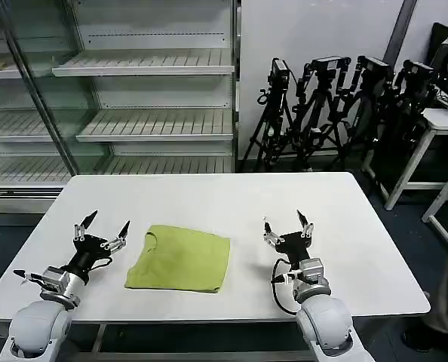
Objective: Fold and organize the clothes.
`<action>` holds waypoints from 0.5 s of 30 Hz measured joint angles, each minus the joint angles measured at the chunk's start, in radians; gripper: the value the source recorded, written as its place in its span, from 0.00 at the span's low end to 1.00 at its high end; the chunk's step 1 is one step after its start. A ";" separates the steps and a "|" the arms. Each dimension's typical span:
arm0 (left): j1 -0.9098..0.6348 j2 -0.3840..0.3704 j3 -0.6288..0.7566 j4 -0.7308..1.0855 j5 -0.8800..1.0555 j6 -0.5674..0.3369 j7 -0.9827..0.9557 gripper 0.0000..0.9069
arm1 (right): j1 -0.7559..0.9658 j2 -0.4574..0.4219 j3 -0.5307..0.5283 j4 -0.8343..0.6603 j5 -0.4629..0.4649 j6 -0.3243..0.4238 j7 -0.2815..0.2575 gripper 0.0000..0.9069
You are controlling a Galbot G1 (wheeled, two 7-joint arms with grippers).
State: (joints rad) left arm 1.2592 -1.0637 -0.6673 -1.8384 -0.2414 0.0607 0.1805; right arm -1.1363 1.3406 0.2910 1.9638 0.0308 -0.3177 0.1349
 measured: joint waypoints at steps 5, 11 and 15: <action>0.000 -0.003 -0.005 0.002 0.005 -0.010 0.010 1.00 | -0.004 -0.005 0.006 0.003 -0.013 0.014 -0.002 1.00; 0.004 -0.007 -0.014 0.005 0.008 -0.018 0.017 1.00 | -0.007 -0.013 0.012 0.014 -0.017 0.016 -0.001 1.00; 0.010 -0.005 -0.022 -0.001 0.008 -0.020 0.020 1.00 | -0.007 -0.013 0.011 0.022 -0.018 0.016 -0.002 1.00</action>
State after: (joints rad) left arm 1.2693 -1.0683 -0.6894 -1.8391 -0.2338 0.0407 0.2007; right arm -1.1437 1.3278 0.3016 1.9859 0.0125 -0.3019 0.1325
